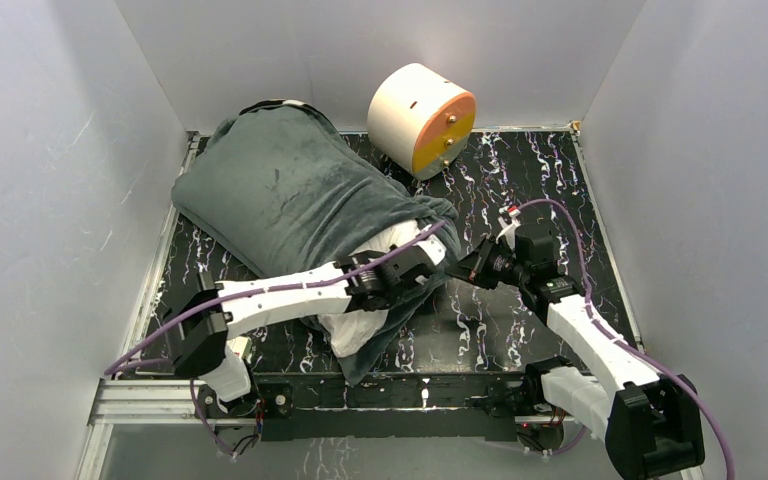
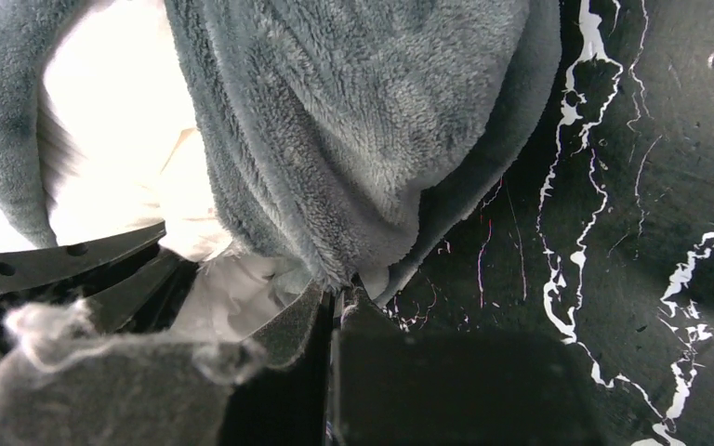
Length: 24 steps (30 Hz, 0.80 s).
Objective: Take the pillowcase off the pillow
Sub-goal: Remove the pillow from the pillowcase.
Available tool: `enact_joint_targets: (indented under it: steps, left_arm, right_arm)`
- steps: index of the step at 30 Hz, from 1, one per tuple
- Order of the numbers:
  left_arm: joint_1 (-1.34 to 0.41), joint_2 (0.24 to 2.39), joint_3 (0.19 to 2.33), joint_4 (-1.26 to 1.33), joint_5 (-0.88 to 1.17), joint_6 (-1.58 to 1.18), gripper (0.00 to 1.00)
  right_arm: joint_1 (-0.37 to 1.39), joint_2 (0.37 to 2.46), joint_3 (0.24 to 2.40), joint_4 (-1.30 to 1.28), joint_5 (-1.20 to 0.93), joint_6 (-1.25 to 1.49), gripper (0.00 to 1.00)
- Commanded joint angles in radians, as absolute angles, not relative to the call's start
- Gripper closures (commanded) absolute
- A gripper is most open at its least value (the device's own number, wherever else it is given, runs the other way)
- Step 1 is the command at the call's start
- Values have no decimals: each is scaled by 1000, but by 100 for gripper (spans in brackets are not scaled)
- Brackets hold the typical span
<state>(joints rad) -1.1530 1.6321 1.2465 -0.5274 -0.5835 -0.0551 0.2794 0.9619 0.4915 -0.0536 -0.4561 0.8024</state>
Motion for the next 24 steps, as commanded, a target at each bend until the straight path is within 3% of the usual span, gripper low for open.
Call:
enact_joint_targets:
  steps: [1, 7, 9, 13, 16, 19, 24]
  left_arm:
    - [-1111, 1498, 1158, -658, -552, -104, 100]
    - [-1111, 1209, 1075, -720, -464, -128, 100]
    - [-1111, 1146, 1076, -793, -455, -169, 100]
    - [-1111, 1089, 1070, -879, -444, -251, 100]
    - [-1111, 1077, 1065, -850, -438, -272, 100]
    - [-1111, 1092, 1071, -802, -444, -266, 100]
    - [-1110, 1119, 1086, -757, -437, -241, 100]
  right_arm:
    - [258, 961, 591, -128, -302, 722, 100]
    - [218, 1063, 702, -140, -36, 685, 100]
    - [173, 1138, 771, -139, -94, 674, 100]
    - [161, 1253, 852, -85, -413, 635, 100]
    - [163, 1214, 754, 85, -621, 685, 82]
    - [163, 1147, 729, 66, -701, 664, 63]
    - [163, 1065, 784, -119, -571, 539, 46]
